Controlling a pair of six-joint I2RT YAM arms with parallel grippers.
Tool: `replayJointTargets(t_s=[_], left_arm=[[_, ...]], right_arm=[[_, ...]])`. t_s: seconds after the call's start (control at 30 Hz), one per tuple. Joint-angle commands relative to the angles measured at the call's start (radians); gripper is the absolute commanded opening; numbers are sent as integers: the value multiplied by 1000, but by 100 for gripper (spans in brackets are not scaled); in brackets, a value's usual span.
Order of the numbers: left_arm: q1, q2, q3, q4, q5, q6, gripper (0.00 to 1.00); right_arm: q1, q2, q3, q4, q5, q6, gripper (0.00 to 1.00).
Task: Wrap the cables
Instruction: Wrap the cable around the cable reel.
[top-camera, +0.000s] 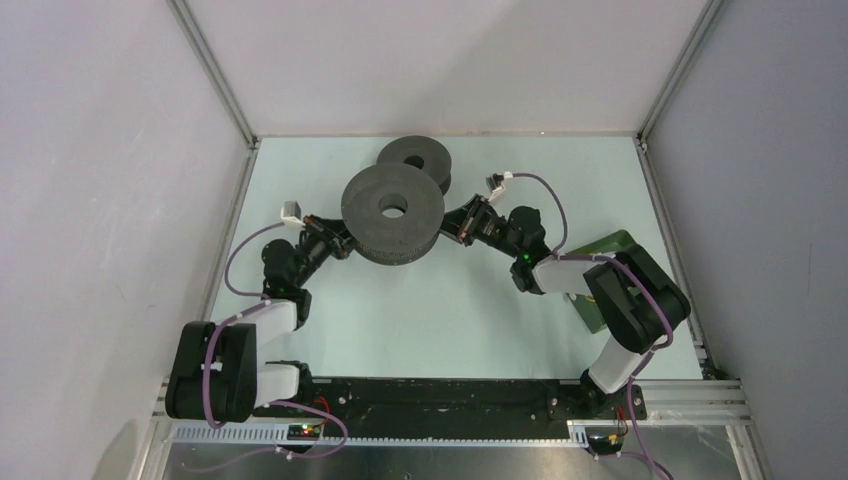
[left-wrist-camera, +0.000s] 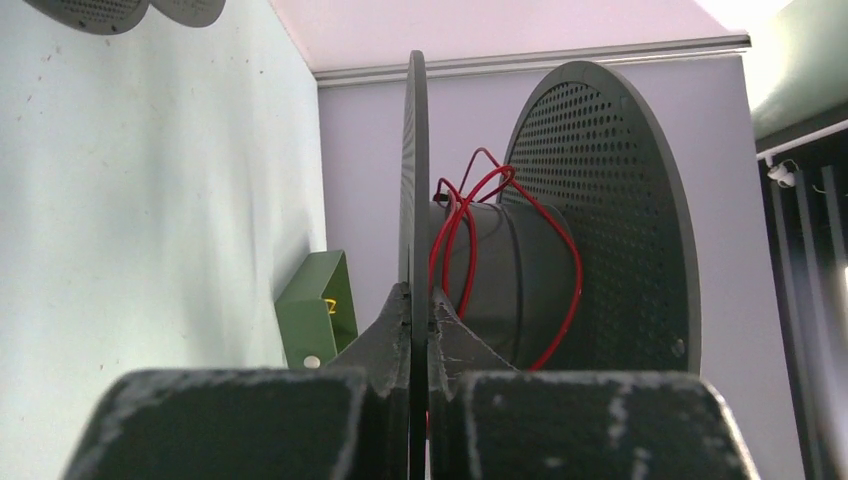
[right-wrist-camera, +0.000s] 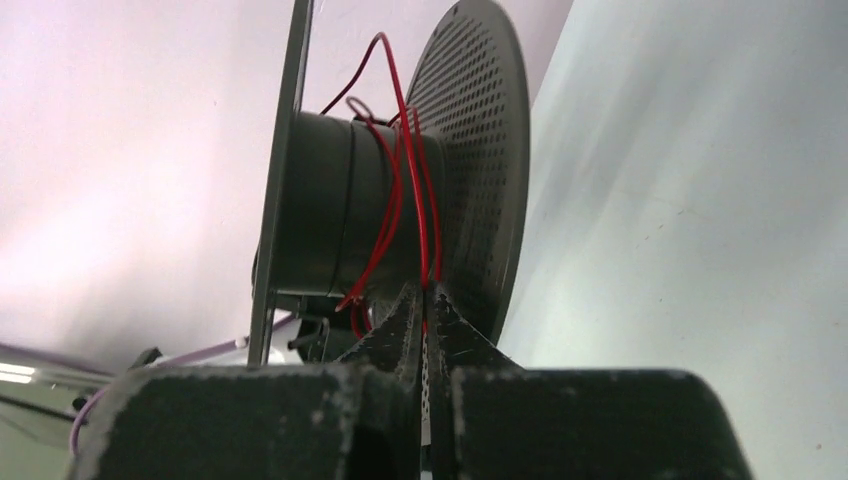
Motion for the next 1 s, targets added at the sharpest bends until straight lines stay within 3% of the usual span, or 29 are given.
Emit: replayJointTargets(t_s=[0.0,0.17,0.97], left_arm=[[-11,-13,10,215,-21,-82,0],[-12,-10,6,222,-29,-91,0],[-92,-26,-28,252,-189,-140,0]], right_arm=[[24,-41,-13,-44,178,-42,0],[61,-74,-13,-104,296,-80,0],[231,5,15,-14,624,57,0]])
